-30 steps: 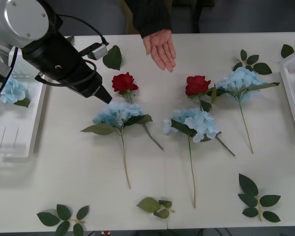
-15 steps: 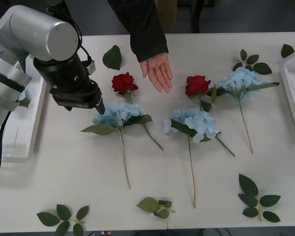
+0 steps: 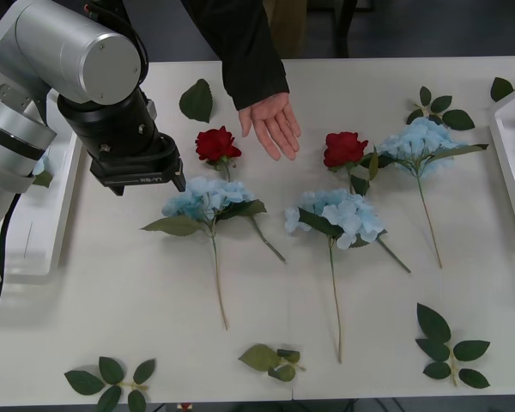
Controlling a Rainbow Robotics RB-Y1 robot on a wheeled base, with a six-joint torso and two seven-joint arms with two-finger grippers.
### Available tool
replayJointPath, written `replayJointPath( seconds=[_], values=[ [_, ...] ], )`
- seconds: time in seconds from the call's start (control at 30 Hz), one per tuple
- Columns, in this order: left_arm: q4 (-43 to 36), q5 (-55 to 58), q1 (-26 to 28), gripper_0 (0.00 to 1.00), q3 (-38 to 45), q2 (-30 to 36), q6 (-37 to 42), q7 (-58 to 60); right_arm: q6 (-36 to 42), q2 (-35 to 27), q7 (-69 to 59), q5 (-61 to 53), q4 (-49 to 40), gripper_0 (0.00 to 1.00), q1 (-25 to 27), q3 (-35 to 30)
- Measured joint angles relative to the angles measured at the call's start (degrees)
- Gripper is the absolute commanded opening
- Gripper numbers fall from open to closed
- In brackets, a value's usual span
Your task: Place the red flowers into the right box and the blue flowers into the left box. If a person shows an open palm, hand one flower to the person first, then continue sorting.
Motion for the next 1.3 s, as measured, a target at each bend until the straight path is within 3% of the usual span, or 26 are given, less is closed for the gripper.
replayJointPath(
  seconds=[0.27,0.57,0.73,1.3],
  values=[
    [-0.12,0.00,0.00,1.00,0.00,-0.08,0.02,0.00,-15.67,0.12,-14.31,-1.84,-21.01,0.54,8.73,15.07],
    [-0.15,-0.01,0.00,1.00,0.00,-0.11,0.04,0.00,-24.83,2.95,-15.42,0.28,-23.41,0.55,15.73,20.12],
    [-0.17,-0.11,0.00,1.00,0.00,-0.11,0.04,-0.01,-32.70,4.16,-15.42,3.00,-23.77,0.55,15.99,26.26],
    [-0.19,-0.43,0.00,1.00,0.00,-0.12,0.04,-0.05,-32.89,13.46,-15.43,10.06,-23.77,0.57,12.87,27.72]
  ],
)
